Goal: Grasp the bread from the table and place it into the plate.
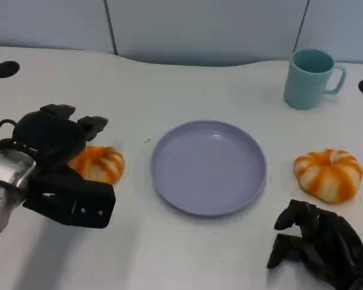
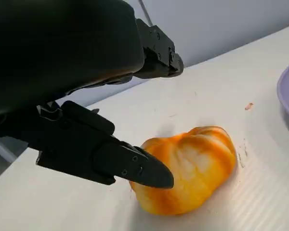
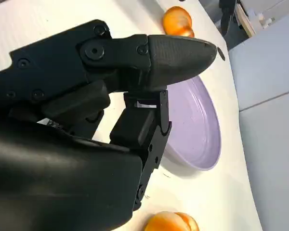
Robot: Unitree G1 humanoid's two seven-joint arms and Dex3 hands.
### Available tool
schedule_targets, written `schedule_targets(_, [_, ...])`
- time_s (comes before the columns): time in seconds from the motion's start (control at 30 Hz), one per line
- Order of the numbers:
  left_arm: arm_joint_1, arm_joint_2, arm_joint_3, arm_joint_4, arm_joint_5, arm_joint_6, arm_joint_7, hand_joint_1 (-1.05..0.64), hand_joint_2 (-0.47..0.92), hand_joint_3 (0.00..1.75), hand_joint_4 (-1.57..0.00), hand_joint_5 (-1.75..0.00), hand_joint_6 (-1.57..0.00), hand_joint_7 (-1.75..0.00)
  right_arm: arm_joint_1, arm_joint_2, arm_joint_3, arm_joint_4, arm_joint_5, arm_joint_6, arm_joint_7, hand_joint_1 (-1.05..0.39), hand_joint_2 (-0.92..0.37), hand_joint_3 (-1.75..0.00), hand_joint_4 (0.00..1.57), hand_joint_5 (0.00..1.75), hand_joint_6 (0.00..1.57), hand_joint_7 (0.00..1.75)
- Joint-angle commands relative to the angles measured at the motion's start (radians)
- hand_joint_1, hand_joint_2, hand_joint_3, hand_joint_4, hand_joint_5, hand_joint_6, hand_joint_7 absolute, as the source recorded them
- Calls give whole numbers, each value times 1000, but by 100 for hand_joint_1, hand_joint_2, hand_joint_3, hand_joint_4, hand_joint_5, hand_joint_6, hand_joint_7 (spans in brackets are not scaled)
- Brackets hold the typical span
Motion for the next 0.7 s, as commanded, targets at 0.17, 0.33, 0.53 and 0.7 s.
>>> schedule_targets(0.17, [-192, -122, -115, 364, -8, 48, -9, -67, 89, 0, -6, 0, -11, 0, 28, -8, -4, -11, 4, 5, 2, -45, -92, -43, 124, 112, 114, 107])
schedule_targets(0.33, [-240, -155, -155, 455, -18, 48, 1, -68, 88, 0, -4, 0, -12, 0, 34, -8, -5, -17, 6, 7, 4, -44, -92, -44, 124, 112, 114, 107])
schedule_targets(0.53, [-264, -197, -200, 520, -13, 66, 22, -72, 86, 0, -7, -1, -13, -1, 45, -9, -9, -36, 13, 25, 2, -45, -92, -43, 124, 112, 114, 107])
schedule_targets(0.7, [-274, -205, -219, 543, -23, 68, 33, -73, 85, 0, -7, -1, -14, -1, 48, -9, -9, -43, 14, 32, 1, -45, -92, -43, 124, 112, 114, 107])
